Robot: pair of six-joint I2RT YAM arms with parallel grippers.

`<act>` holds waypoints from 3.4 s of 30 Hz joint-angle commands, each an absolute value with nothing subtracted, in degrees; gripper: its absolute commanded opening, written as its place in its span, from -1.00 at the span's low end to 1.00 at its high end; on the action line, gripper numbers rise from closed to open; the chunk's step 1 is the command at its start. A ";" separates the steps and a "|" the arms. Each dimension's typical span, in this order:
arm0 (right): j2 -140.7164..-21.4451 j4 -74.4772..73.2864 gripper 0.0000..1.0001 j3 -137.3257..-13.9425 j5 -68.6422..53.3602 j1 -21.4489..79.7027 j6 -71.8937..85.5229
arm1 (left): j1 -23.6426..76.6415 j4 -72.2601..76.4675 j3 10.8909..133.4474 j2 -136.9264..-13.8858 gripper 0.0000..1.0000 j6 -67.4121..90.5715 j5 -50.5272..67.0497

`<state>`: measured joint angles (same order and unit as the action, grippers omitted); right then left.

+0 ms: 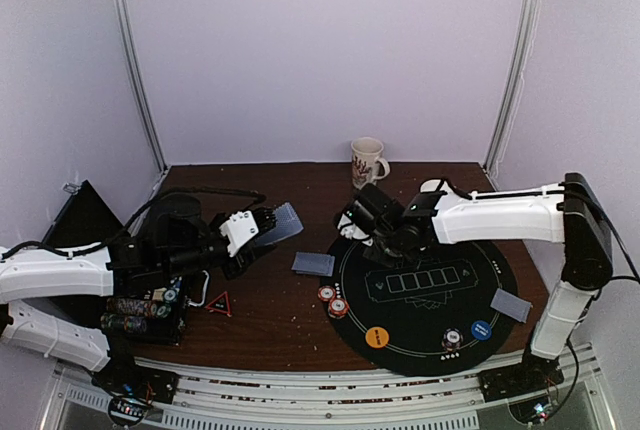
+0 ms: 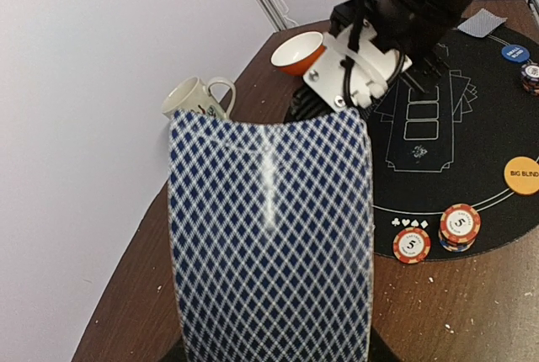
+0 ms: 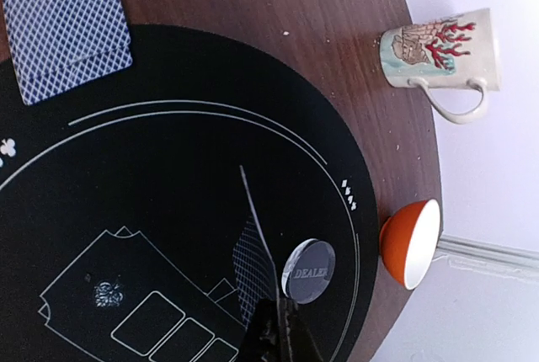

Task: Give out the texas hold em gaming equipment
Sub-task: Flop the poker card in the community card area, then pick up the poker card from the face-down deck piles.

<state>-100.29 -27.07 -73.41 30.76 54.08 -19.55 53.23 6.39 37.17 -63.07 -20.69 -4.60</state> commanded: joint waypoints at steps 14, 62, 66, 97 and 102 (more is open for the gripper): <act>-104.03 -19.40 -1.00 -61.76 24.79 59.23 -24.73 | 53.21 10.06 37.27 -63.34 -0.19 -20.57 -5.02; -87.01 0.63 0.91 -72.48 -27.49 49.09 19.66 | 53.17 9.67 37.70 -63.70 -0.19 -20.74 -4.74; -93.65 -8.84 0.79 -82.82 -24.76 50.37 20.39 | 53.23 9.58 37.71 -63.72 -0.19 -20.74 -4.91; -103.18 -30.17 -0.26 -99.39 -9.15 55.46 7.26 | 53.20 10.02 37.52 -63.29 -0.19 -20.65 -4.82; -101.25 -32.18 -0.71 -99.84 -11.13 55.48 6.09 | 53.20 10.02 37.53 -63.37 -0.19 -20.65 -4.86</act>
